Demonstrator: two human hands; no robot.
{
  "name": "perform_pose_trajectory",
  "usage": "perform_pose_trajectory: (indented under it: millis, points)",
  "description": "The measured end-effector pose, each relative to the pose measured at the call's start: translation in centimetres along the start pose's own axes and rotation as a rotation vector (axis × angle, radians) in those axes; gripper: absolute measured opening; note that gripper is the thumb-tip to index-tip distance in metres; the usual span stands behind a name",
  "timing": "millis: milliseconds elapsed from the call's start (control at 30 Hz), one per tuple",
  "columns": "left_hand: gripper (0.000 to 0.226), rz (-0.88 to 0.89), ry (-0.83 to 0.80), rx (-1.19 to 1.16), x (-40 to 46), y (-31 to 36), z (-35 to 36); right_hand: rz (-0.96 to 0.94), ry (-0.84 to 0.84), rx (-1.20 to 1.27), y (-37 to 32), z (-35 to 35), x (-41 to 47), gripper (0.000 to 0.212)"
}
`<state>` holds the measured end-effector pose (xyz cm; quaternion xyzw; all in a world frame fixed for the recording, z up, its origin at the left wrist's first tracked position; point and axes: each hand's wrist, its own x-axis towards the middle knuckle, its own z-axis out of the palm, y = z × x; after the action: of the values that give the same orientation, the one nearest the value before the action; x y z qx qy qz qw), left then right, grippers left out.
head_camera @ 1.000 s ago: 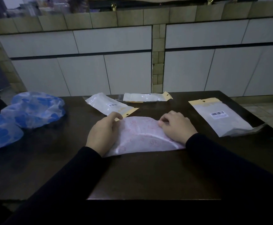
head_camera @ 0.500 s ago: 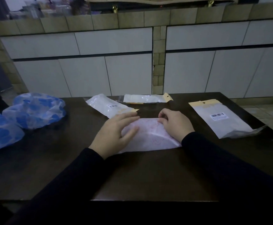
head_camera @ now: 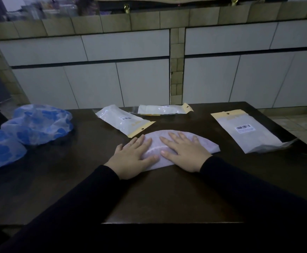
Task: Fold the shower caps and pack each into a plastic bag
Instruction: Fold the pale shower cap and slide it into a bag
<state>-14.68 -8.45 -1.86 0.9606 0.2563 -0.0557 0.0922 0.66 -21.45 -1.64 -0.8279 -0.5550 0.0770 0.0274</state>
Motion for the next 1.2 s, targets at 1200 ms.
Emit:
perform_pose_trajectory:
  millis: [1200]
  points:
    - [0.034,0.405,0.268,-0.262,-3.7,2.5,0.0,-0.158,0.291,0.126,1.8,-1.7,-3.0,0.040]
